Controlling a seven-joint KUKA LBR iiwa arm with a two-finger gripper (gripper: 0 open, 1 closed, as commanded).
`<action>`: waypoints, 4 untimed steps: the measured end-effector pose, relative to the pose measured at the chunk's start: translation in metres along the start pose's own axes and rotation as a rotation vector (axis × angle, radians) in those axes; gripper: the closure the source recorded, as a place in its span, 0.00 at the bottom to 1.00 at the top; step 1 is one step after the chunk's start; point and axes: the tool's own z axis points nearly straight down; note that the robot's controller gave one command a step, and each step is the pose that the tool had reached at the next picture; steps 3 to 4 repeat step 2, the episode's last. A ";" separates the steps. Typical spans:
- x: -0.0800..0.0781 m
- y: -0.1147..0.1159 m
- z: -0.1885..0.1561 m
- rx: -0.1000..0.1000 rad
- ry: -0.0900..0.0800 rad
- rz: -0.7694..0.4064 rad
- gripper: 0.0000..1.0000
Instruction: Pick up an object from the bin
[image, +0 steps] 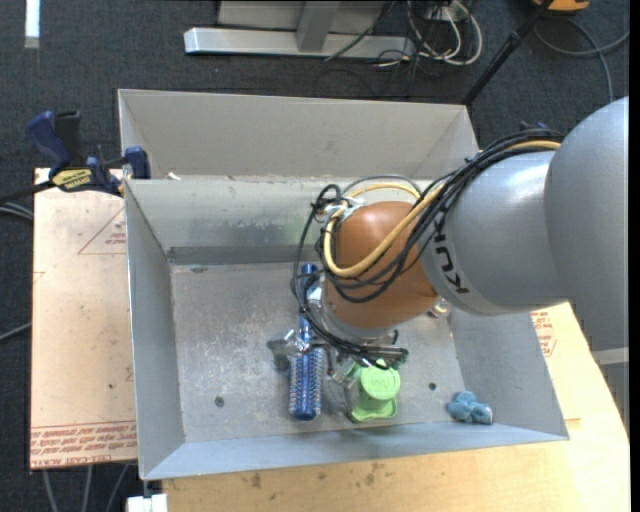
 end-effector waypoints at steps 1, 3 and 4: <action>-0.003 0.001 -0.003 0.001 -0.006 -0.002 1.00; -0.064 0.031 -0.224 0.008 -0.015 -0.154 1.00; -0.064 0.031 -0.224 0.008 -0.015 -0.154 1.00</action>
Offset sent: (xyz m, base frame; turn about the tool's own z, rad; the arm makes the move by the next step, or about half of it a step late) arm 0.0000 0.0000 0.0000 0.0000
